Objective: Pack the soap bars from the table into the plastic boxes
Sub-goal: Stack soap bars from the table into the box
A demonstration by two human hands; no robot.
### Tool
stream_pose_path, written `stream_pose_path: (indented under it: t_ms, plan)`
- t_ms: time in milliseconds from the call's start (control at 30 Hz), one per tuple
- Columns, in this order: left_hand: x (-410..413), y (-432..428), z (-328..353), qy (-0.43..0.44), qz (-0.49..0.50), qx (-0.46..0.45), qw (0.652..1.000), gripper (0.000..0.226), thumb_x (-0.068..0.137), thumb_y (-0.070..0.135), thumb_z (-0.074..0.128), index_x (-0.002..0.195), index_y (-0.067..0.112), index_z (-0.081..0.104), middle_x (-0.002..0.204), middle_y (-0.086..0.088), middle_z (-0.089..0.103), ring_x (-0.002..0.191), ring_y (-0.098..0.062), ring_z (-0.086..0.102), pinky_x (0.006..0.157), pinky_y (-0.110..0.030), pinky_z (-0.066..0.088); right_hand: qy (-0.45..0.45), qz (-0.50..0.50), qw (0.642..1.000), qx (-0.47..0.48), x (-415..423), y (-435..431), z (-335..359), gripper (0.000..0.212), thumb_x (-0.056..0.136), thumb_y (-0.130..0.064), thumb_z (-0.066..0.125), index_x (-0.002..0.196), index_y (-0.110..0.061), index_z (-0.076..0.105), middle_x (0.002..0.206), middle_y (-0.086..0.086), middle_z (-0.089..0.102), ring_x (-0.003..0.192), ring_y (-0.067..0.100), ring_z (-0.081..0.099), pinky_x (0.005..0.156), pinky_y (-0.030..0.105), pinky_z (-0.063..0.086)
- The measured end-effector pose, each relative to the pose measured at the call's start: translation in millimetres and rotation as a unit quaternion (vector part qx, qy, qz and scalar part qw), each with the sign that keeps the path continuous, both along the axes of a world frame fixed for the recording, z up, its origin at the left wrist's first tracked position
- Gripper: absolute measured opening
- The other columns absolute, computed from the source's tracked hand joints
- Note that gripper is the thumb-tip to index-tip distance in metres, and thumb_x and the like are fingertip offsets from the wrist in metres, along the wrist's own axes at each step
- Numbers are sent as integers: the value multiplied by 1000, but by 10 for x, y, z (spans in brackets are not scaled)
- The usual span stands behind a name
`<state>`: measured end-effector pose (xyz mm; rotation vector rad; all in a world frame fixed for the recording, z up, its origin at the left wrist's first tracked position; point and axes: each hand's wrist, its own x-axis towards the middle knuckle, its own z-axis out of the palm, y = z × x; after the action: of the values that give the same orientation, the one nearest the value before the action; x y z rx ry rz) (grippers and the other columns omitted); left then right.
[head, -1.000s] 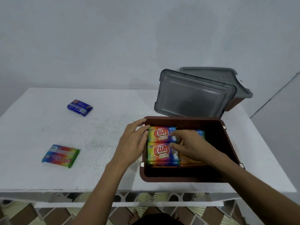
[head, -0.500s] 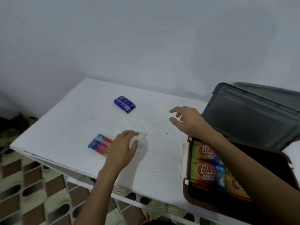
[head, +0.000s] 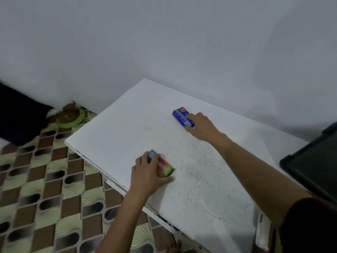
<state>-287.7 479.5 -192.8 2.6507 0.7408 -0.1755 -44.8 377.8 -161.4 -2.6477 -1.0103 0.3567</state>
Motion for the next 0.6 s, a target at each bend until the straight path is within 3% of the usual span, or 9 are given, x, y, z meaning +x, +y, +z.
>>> stream_pose_path:
  t_ms: [167,267,433,500,600]
  plan:
    - [28,31,-66,-25,4,12,1000,90,71,70,63,144,30,29,150,-5,27,133,-28,27,106,-38,32,10,10,997,-72,167,248,-196,63,98,-42,47,153,-29,21,137,16,38,121,37,42,95,39,40]
    - [44,47,-73,-21,7,18,1000,90,69,71,63,143,33,29,147,-5,30,130,-27,30,104,-37,33,4,16,996,-93,209,267,-309,61,97,-41,48,152,-29,23,135,18,43,117,38,44,97,40,38]
    - [75,69,-42,-21,13,13,1000,89,66,70,66,141,36,32,143,-3,34,126,-25,33,101,-36,37,-20,22,996,-86,140,245,-264,58,95,-31,52,147,-22,30,122,19,48,106,36,48,82,34,38]
    - [82,66,-17,-34,19,-5,999,88,64,72,67,139,37,35,140,-3,38,123,-25,36,98,-36,40,18,11,999,-39,104,189,-194,56,93,-31,52,144,-21,33,106,16,54,95,32,52,75,31,39]
    - [120,60,86,-112,49,-107,987,74,66,62,71,131,40,45,127,1,49,111,-18,48,87,-28,46,82,-34,993,74,52,62,-51,34,97,-26,44,130,-16,45,88,11,58,67,22,53,57,28,40]
